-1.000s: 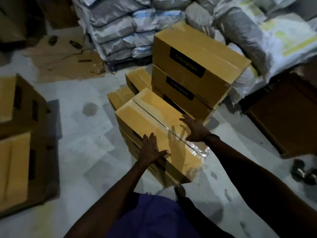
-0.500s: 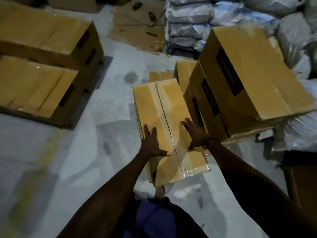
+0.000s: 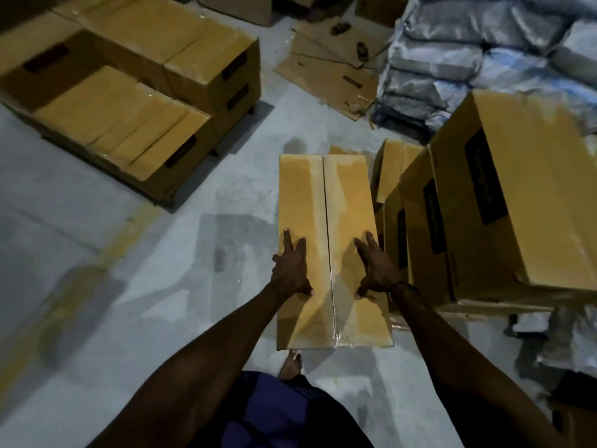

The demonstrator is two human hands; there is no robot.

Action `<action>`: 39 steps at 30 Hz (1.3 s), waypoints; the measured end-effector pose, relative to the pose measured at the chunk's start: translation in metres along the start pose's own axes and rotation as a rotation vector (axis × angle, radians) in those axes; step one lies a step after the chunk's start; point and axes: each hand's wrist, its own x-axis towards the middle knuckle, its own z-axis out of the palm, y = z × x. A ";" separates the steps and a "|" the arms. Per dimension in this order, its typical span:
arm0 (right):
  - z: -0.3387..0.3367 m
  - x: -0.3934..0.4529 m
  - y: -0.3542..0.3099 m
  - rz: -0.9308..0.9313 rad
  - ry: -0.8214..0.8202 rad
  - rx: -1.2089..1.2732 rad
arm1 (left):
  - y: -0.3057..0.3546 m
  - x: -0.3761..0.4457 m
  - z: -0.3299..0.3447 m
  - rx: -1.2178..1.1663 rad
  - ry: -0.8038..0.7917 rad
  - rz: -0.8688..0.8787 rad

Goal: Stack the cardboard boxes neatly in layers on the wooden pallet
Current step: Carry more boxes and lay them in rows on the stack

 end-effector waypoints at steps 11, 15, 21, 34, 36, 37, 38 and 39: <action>-0.007 0.049 -0.192 -0.223 0.070 -0.049 | -0.128 -0.050 -0.139 -0.047 0.219 -0.071; 0.018 0.069 -0.287 -0.284 0.065 -0.074 | -0.207 -0.083 -0.185 -0.073 0.301 -0.104; 0.070 0.099 -0.449 -0.379 0.027 -0.126 | -0.338 -0.144 -0.252 -0.085 0.400 -0.222; 0.154 0.164 -0.707 -0.648 -0.026 -0.179 | -0.545 -0.210 -0.354 -0.186 0.548 -0.463; 0.169 0.182 -0.746 -0.681 -0.012 -0.158 | -0.577 -0.213 -0.373 -0.202 0.570 -0.496; 0.175 0.193 -0.766 -0.696 -0.013 -0.162 | -0.594 -0.214 -0.386 -0.203 0.579 -0.514; 0.180 0.204 -0.786 -0.708 -0.027 -0.166 | -0.610 -0.214 -0.398 -0.204 0.583 -0.526; 0.183 0.212 -0.802 -0.715 -0.048 -0.179 | -0.624 -0.215 -0.410 -0.205 0.585 -0.531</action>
